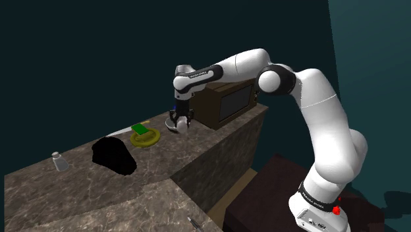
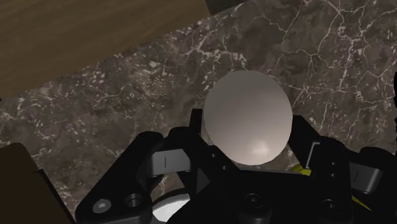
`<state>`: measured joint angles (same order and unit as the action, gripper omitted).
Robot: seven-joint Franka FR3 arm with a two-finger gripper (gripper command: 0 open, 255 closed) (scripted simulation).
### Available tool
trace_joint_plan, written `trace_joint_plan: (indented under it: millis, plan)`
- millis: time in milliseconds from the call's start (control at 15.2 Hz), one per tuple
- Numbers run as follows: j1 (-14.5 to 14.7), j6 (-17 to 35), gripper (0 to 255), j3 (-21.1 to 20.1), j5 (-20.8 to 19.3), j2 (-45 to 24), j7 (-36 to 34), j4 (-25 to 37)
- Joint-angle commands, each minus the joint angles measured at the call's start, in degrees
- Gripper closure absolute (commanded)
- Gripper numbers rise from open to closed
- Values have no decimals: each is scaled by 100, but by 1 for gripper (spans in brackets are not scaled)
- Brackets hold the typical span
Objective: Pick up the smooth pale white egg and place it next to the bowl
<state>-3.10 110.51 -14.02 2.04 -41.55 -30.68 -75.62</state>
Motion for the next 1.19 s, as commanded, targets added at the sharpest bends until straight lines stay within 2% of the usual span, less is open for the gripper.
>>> trace_joint_plan:
  millis: [0,1122]
  plan:
    - [-65,-274,255,55,-39,-310,133,559]
    - [-29,599,255,121,-98,-938,238,301]
